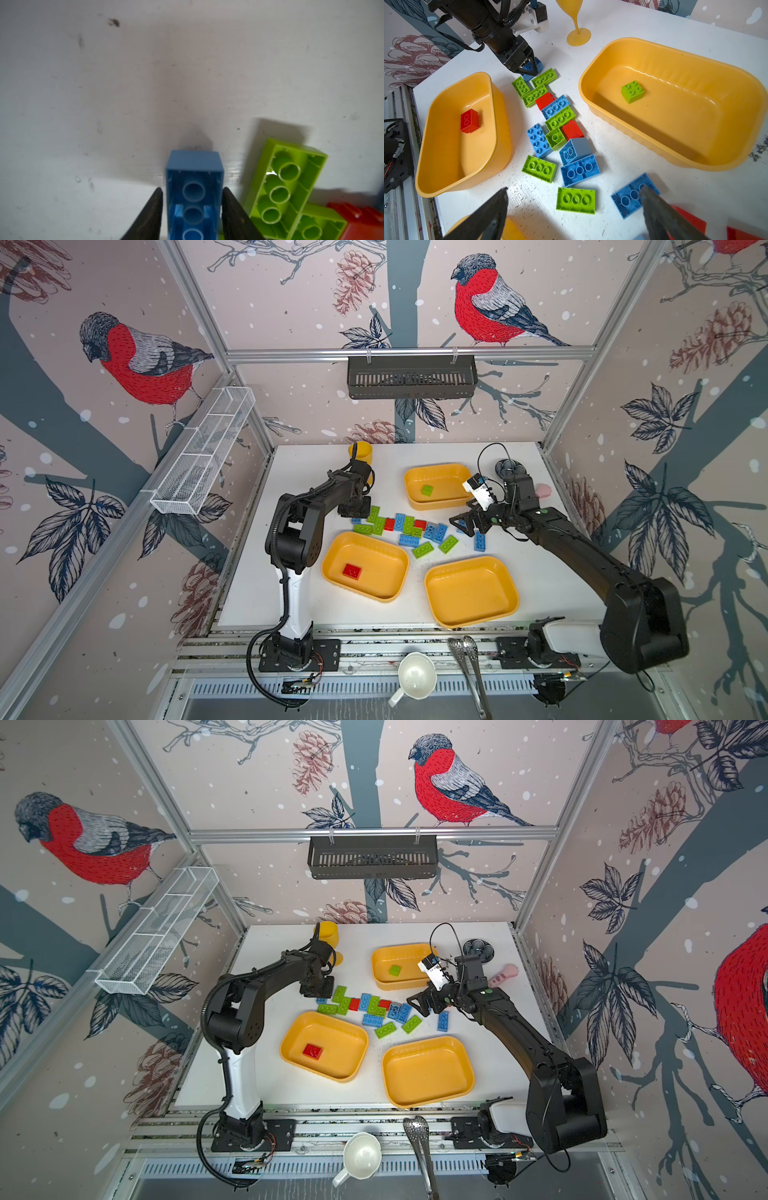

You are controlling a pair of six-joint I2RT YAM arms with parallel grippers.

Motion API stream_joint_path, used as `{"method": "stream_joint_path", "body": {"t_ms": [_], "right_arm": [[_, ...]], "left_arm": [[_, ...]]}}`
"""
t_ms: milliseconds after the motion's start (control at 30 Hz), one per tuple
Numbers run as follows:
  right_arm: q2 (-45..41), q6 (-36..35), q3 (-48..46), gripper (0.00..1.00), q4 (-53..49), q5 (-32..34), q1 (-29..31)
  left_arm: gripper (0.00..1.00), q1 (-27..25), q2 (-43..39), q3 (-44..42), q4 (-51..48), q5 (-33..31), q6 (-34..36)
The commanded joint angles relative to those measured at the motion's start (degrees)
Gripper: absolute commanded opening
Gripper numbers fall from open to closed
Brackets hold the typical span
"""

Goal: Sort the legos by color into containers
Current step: 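Lower the left gripper onto a blue brick and grasp it, then carry the blue brick to the tub nearest the right arm and release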

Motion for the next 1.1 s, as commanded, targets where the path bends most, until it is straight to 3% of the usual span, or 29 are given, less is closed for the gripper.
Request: {"method": "stream_joint_path", "body": {"t_ms": [0, 167, 333, 467, 733, 1067], "right_arm": [[0.04, 0.60, 0.59, 0.99, -0.47, -0.57, 0.17], [0.06, 0.50, 0.74, 0.99, -0.81, -0.66, 0.11], [-0.20, 0.89, 0.94, 0.99, -0.60, -1.07, 0.18], [-0.24, 1.28, 1.45, 0.99, -0.64, -1.89, -0.52], [0.07, 1.12, 2.69, 0.99, -2.93, -7.98, -3.96], [-1.67, 4.09, 1.00, 1.00, -2.86, -4.81, -6.94]], "left_arm": [[0.40, 0.19, 0.28, -0.10, 0.98, 0.77, 0.68], [0.30, 0.48, 0.38, 0.22, 0.43, 2.01, 0.48], [0.30, 0.55, -1.98, 2.42, -2.84, 2.14, -0.76], [0.30, -0.99, -5.96, 4.17, -5.16, 5.70, -2.77], [0.30, -10.26, -14.29, 4.32, -8.11, 14.54, -5.58], [0.28, -24.43, -23.43, -4.12, -1.86, 21.85, -11.89]]}}
